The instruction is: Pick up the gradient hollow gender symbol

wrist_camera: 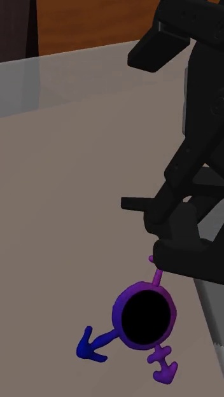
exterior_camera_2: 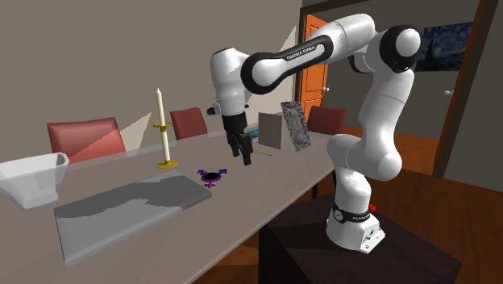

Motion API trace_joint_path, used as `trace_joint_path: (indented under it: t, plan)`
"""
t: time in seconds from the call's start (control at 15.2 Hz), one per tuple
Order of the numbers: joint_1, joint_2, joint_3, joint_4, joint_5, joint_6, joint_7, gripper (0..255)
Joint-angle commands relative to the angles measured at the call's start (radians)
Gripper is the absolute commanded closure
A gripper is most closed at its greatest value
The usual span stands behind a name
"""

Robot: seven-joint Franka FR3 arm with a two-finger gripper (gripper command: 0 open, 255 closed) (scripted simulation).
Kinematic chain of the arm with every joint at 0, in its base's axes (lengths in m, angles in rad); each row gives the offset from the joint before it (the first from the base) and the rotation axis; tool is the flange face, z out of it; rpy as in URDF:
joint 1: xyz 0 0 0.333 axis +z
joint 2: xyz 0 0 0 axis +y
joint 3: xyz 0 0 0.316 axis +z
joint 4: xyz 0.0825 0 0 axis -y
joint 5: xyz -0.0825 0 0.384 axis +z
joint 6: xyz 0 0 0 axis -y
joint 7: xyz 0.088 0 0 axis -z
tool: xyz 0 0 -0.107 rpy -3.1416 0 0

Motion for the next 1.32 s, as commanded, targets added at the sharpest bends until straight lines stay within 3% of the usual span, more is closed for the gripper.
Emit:
trace_joint_path:
  t: [0.0, 0.86, 1.25]
  plan:
    - [-0.013, 0.055, -0.027, 0.021, -0.022, 0.025, -0.036, 0]
    - [-0.097, 0.497, -0.149, 0.277, -0.053, 0.173, -0.243, 0]
    - [-0.105, 0.542, -0.148, 0.254, -0.042, 0.238, -0.246, 0]
